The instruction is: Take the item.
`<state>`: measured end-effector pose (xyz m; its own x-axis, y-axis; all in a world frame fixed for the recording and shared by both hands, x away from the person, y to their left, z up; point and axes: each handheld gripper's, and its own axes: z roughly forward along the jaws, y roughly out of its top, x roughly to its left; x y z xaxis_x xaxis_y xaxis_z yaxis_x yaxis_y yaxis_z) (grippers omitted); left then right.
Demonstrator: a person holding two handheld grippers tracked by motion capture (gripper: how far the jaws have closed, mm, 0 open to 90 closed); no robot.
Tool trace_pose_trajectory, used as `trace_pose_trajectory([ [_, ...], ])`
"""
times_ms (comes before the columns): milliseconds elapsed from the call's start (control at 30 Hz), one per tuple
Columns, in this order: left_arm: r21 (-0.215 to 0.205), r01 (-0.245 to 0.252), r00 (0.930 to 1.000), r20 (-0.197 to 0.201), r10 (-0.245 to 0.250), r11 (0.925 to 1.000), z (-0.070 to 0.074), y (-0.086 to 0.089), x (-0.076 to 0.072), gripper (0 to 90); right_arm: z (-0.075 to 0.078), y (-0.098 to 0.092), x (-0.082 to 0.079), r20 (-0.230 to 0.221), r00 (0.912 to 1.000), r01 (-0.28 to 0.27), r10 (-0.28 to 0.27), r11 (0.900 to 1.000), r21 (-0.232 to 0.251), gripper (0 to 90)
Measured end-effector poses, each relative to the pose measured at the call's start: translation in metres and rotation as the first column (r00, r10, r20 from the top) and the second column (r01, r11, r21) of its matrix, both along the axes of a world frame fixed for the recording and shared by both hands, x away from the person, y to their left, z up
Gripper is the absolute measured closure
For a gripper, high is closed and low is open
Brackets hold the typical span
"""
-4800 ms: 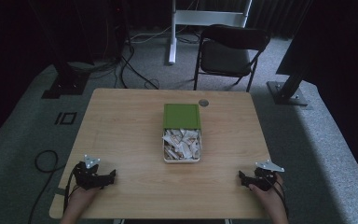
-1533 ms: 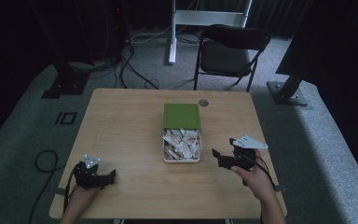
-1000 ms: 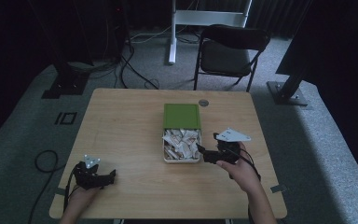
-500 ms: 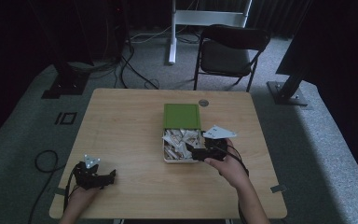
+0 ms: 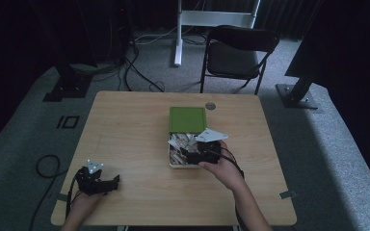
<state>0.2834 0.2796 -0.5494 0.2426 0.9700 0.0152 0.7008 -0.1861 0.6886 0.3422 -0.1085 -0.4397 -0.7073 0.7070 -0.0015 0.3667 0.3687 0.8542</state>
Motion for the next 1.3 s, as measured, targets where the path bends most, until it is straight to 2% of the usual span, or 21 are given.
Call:
trace_pose_trajectory([
  [267, 0.0, 0.0, 1.0, 0.0, 0.0, 1.0, 0.0, 0.0, 0.0, 0.6, -0.008, 0.014, 0.006, -0.029, 0.9995, -0.013, 0.013, 1.0, 0.002, 32.5],
  [567, 0.0, 0.0, 1.0, 0.0, 0.0, 1.0, 0.0, 0.0, 0.0, 0.6, -0.018, 0.025, 0.014, -0.037, 0.9992, -0.017, 0.016, 1.0, -0.024, 36.4],
  [633, 0.0, 0.0, 1.0, 0.0, 0.0, 1.0, 0.0, 0.0, 0.0, 0.6, -0.021, 0.027, 0.016, -0.049, 0.9987, -0.017, 0.016, 1.0, -0.016, 36.4],
  [733, 0.0, 0.0, 1.0, 0.0, 0.0, 1.0, 0.0, 0.0, 0.0, 0.6, -0.024, 0.031, 0.018, -0.053, 0.9984, -0.018, 0.017, 1.0, -0.021, 40.0],
  [900, -0.001, -0.001, 1.0, 0.001, 0.001, 1.0, 0.0, 0.0, 0.0, 0.6, -0.029, 0.036, 0.023, -0.08, 0.9965, -0.024, 0.021, 0.999, -0.033, 40.6],
  [1100, -0.003, -0.002, 1.0, 0.0, 0.002, 1.0, 0.0, 0.0, 0.0, 0.7, -0.03, 0.035, 0.025, -0.078, 0.9969, -0.013, 0.01, 0.999, -0.039, 52.6],
  [1300, -0.002, -0.001, 1.0, -0.001, 0.001, 1.0, 0.0, 0.0, 0.0, 0.7, -0.026, 0.034, 0.025, -0.086, 0.9959, -0.029, 0.028, 0.999, -0.019, 56.2],
])
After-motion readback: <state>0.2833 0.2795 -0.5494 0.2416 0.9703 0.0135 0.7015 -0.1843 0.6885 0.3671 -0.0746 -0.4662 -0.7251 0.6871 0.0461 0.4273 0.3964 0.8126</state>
